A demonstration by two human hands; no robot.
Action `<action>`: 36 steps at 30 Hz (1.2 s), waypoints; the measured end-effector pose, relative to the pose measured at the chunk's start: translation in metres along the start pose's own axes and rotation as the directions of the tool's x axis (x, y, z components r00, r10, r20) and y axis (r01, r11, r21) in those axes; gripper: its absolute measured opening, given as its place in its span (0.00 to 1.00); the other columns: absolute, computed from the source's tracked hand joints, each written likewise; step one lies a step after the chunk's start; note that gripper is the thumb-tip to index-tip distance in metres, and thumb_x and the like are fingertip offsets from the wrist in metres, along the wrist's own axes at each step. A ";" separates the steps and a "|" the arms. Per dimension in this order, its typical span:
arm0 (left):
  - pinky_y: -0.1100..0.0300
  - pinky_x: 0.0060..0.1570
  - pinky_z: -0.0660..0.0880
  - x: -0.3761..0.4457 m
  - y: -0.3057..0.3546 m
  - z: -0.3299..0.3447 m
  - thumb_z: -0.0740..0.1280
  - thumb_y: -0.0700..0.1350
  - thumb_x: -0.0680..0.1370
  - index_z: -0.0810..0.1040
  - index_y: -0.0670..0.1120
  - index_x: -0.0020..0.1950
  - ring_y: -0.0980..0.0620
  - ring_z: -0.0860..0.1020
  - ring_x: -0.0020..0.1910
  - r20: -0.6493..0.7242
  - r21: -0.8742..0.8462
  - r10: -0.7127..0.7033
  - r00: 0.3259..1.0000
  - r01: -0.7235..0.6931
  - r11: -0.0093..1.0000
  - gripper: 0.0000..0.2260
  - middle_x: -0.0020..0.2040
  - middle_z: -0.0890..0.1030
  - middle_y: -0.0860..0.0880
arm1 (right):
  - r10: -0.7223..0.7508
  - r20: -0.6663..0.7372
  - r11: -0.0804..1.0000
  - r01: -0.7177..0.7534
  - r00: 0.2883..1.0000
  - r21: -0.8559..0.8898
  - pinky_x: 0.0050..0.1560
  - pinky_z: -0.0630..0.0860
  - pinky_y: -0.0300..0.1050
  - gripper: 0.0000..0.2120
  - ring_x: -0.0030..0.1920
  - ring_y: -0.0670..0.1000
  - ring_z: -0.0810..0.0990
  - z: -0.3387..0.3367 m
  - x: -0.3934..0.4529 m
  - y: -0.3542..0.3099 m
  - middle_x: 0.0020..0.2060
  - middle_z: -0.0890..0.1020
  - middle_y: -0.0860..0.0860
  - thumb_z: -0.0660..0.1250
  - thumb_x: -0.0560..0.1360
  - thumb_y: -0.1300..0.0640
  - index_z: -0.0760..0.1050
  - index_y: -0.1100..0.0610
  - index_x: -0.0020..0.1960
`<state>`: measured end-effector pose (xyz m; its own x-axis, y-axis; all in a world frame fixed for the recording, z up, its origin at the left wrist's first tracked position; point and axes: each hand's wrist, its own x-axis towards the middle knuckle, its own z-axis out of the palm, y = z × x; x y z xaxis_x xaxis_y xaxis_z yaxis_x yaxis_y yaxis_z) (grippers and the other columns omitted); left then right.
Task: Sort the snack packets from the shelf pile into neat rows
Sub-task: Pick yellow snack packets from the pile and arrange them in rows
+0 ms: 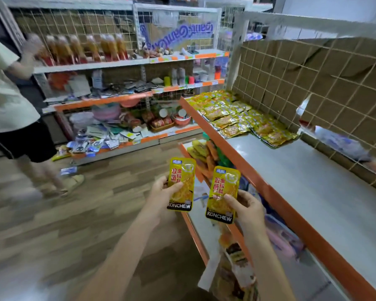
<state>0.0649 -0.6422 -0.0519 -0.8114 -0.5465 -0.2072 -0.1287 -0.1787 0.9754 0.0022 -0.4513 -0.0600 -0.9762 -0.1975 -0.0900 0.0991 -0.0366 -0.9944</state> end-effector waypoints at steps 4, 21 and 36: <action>0.60 0.46 0.76 0.043 0.006 0.007 0.67 0.37 0.76 0.77 0.43 0.53 0.53 0.81 0.41 0.054 0.025 -0.015 0.998 0.014 1.000 0.08 0.46 0.82 0.46 | -0.003 -0.025 1.000 0.003 1.000 -0.004 0.39 0.79 0.36 0.05 0.40 0.49 0.82 0.011 0.034 -0.003 0.40 0.84 0.52 0.70 0.72 0.65 0.79 0.58 0.47; 0.78 0.34 0.68 0.274 0.064 0.194 0.64 0.37 0.78 0.70 0.52 0.59 0.54 0.72 0.47 0.503 0.366 0.079 0.860 -0.296 0.882 0.14 0.45 0.74 0.54 | -0.025 -0.510 0.997 -0.012 0.860 -0.070 0.42 0.77 0.43 0.12 0.33 0.43 0.81 -0.051 0.258 -0.026 0.35 0.82 0.49 0.67 0.73 0.69 0.74 0.53 0.40; 0.66 0.54 0.71 0.321 0.039 0.300 0.58 0.34 0.75 0.62 0.31 0.68 0.45 0.73 0.52 0.774 0.518 0.144 0.617 -0.747 0.417 0.21 0.55 0.71 0.43 | -0.044 -0.725 0.796 -0.415 0.687 -0.441 0.46 0.74 0.48 0.07 0.47 0.61 0.81 -0.053 0.306 -0.019 0.40 0.82 0.57 0.70 0.72 0.60 0.79 0.57 0.50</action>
<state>-0.3716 -0.5792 -0.0584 -0.9603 0.2701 0.0700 0.2568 0.7575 0.6002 -0.3086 -0.4594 -0.0715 -0.8151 0.5764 -0.0583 0.3988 0.4852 -0.7782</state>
